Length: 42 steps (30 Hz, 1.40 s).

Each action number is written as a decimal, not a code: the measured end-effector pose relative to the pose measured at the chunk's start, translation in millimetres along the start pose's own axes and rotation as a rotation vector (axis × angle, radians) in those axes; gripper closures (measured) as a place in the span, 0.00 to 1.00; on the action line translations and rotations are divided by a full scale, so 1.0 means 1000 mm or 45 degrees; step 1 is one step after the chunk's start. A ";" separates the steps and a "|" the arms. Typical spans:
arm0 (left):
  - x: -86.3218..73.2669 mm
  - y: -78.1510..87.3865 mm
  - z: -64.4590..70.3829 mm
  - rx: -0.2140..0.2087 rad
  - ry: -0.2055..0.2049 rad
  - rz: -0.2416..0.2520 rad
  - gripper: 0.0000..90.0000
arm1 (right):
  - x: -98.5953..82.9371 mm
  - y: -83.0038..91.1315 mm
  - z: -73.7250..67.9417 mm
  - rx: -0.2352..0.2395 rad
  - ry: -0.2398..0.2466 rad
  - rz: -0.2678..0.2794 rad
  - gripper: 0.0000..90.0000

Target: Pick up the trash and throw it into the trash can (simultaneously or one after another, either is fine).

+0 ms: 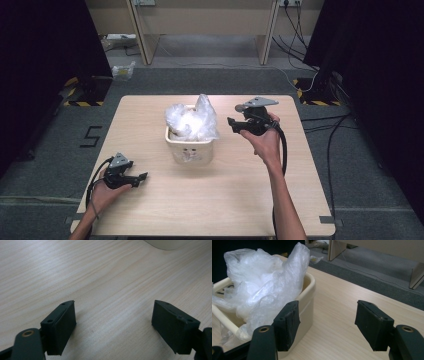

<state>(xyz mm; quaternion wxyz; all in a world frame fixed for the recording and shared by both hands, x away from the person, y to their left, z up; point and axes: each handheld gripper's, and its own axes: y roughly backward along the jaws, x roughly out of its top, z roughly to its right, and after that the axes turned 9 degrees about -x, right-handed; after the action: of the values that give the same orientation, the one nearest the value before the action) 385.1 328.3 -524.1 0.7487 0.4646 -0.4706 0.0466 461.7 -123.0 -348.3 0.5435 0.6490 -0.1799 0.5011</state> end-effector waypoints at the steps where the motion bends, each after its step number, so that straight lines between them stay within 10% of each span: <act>1: 0.000 0.000 0.000 0.000 0.000 0.000 0.21 | -0.002 0.000 0.001 -0.003 -0.006 -0.003 0.40; 42: 0.000 0.000 0.000 0.000 0.000 0.000 0.21 | -0.061 -0.001 0.023 -0.079 -0.056 -0.068 0.27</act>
<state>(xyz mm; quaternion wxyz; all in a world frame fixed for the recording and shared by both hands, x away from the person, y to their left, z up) 385.1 328.4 -524.1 0.7487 0.4646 -0.4706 0.0465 446.4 -162.0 -397.6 0.5725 0.6472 -0.1901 0.4661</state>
